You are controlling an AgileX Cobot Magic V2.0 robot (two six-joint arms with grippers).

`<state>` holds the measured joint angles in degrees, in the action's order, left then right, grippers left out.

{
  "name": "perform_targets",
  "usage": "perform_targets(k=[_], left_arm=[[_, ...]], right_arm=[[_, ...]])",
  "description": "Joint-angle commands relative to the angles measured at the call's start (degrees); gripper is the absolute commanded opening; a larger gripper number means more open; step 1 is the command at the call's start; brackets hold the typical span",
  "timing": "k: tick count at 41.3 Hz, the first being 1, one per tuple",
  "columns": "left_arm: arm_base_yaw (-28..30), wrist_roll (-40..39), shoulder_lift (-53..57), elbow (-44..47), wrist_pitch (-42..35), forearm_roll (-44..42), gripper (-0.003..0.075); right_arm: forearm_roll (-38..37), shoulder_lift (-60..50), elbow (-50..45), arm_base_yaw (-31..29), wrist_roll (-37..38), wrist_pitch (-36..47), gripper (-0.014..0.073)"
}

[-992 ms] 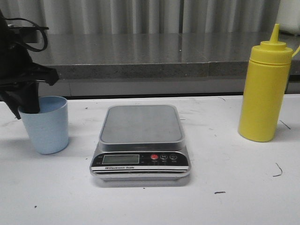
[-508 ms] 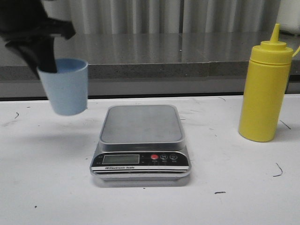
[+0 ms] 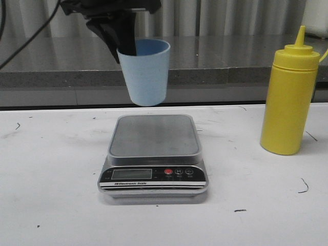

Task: Pour seasoning into cup on scale with both arms
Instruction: 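Lift the cup with the left gripper and lower it onto the scale, then open the left gripper and raise it away from the cup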

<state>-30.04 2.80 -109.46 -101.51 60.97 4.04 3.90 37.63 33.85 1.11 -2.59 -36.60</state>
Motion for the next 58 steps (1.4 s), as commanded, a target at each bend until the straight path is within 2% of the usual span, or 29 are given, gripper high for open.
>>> perform_targets(k=[1, 17, 20, 24, 28, 30, 44, 58], left_arm=[[-0.5, -0.7, 0.6, -2.5, -1.9, 0.4, -0.0020], [-0.5, -0.7, -3.8, -2.5, -3.0, 0.8, -0.0005], [-0.5, -0.7, -3.8, -2.5, -3.4, 1.0, 0.0051], [-0.5, -0.7, -3.8, -2.5, -3.5, 1.6, 0.0204], [-0.5, -0.7, -3.6, -2.5, -3.0, 1.7, 0.0323], [-0.5, -0.7, -3.1, -2.5, -2.9, 1.7, 0.0349], [-0.5, -0.7, 7.8, -0.4, -2.4, 1.3, 0.0354], [-0.4, -0.7, 29.8, 18.5, -11.1, -0.4, 0.0353]], right_arm=[[-0.5, 0.3, 1.8, -0.1, -0.6, 3.4, 0.0526], [-0.5, 0.3, 1.8, -0.1, -0.6, 3.4, 0.0526], [-0.5, 0.3, 1.8, -0.1, -0.6, 3.4, 0.0526], [-0.5, 0.3, 1.8, -0.1, -0.6, 3.4, 0.0526], [-0.5, 0.3, 1.8, -0.1, -0.6, 3.4, 0.0526], [-0.5, 0.3, 1.8, -0.1, -0.6, 3.4, 0.0526], [-0.5, 0.3, 1.8, -0.1, -0.6, 3.4, 0.0526], [-0.5, 0.3, 1.8, -0.1, -0.6, 3.4, 0.0526]])
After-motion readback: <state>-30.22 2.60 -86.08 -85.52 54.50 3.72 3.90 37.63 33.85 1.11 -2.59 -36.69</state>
